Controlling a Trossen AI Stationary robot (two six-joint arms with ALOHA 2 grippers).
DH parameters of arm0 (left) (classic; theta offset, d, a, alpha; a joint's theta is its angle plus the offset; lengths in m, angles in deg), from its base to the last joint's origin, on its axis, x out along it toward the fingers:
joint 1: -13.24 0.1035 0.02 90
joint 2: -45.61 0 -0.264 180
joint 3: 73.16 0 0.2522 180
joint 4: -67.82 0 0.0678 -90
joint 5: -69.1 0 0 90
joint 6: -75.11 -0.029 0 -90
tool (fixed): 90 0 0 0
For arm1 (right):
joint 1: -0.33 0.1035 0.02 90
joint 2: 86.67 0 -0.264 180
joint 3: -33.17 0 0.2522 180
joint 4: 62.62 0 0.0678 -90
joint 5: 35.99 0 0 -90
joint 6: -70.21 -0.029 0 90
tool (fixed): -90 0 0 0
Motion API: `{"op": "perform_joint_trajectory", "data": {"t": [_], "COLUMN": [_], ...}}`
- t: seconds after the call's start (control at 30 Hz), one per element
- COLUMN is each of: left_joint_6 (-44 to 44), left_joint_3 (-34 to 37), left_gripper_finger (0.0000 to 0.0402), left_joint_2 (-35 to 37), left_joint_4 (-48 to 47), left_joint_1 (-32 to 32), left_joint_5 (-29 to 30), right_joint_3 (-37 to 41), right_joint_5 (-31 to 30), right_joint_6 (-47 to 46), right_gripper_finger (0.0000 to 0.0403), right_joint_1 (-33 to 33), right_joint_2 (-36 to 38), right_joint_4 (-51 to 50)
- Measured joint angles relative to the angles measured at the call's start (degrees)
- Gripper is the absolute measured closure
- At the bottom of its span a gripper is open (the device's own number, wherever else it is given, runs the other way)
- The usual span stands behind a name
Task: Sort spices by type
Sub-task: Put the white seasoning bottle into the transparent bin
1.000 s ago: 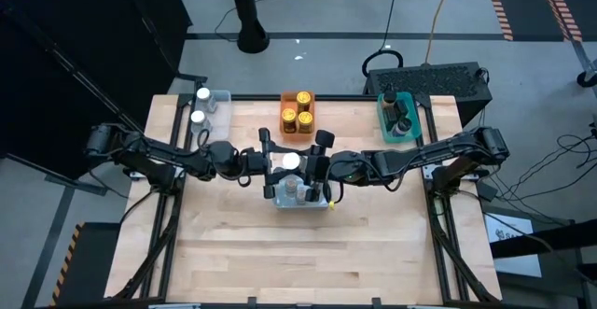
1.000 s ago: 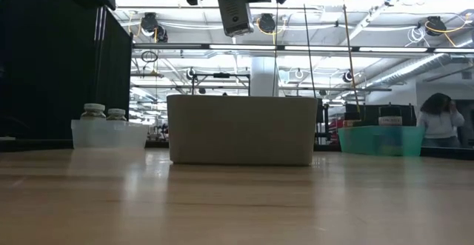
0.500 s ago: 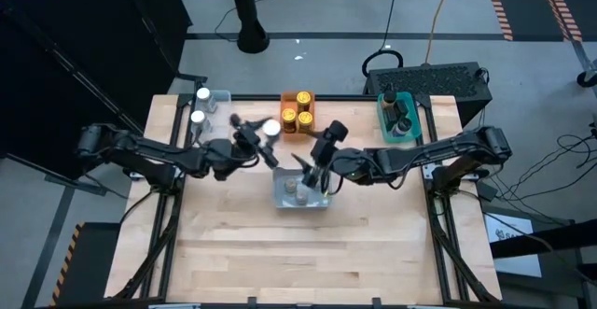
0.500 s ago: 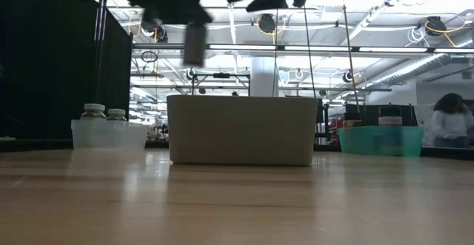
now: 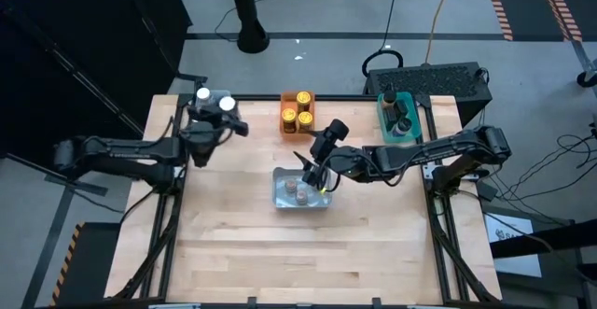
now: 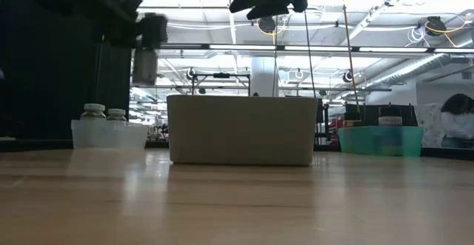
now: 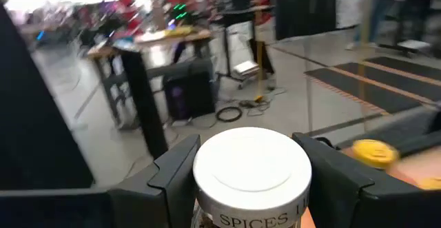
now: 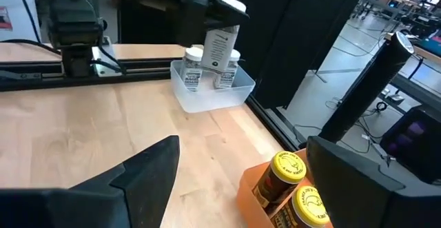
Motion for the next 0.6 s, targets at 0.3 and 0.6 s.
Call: {"op": "perform_joint_trajectory", "data": {"t": [0.3, 0.6], "left_joint_6": [11.8, 19.6], "left_joint_3": [5.7, 10.3], "left_gripper_finger": [0.0191, 0.0191], "left_joint_2": [1.0, 0.8], "left_joint_4": [-1.4, -1.8], "left_joint_1": [10.0, 17.3], "left_joint_5": [-0.4, 3.0], "right_joint_3": [0.0, 0.0], "right_joint_5": [0.0, 0.2], "right_joint_6": [0.3, 0.4], "right_gripper_finger": [0.0105, 0.0105], "right_joint_1": [-0.6, -0.8], "right_joint_2": [0.0, 0.0], "right_joint_4": [-0.1, -1.5]}}
